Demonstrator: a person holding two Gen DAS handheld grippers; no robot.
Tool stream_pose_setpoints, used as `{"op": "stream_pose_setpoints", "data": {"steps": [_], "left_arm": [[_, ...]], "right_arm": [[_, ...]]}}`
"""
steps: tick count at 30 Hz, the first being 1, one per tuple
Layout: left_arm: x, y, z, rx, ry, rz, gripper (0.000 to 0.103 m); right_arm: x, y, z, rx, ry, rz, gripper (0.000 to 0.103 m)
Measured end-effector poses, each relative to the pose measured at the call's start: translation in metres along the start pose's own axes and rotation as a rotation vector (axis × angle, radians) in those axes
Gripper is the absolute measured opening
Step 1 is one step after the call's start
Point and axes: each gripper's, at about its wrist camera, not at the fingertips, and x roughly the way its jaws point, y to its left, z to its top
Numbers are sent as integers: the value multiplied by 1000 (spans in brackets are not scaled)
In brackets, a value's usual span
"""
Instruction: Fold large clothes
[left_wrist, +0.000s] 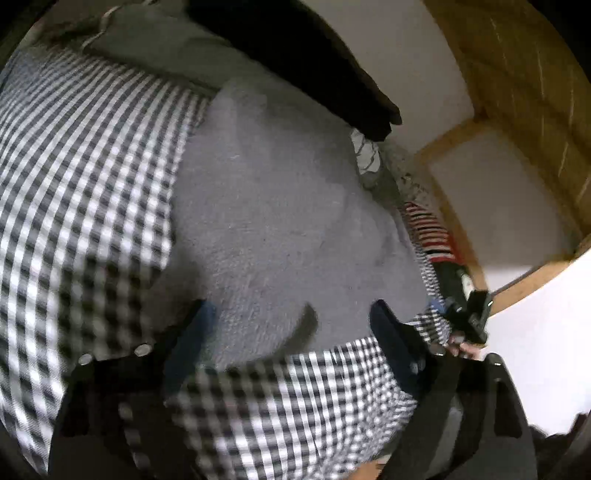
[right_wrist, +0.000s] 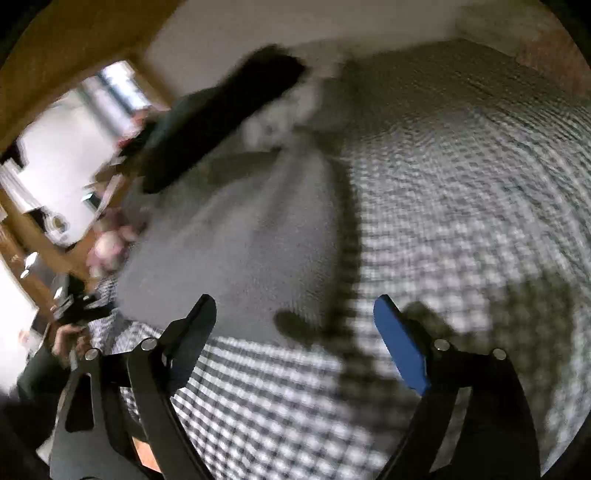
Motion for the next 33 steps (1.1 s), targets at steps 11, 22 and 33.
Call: {"op": "stream_pose_setpoints", "data": {"steps": [11,22,33], "left_arm": [[-23,8,-31,-258,-235,48,92],[9,-13,-91,-592,-384,-134,97],[41,3,-28,-778,-366,-368,83]], "right_arm": [[17,-26,-25,356,47,60,100],[16,6,-66,567,-22,260,100],[42,36,-82,637,15,312,100]]}}
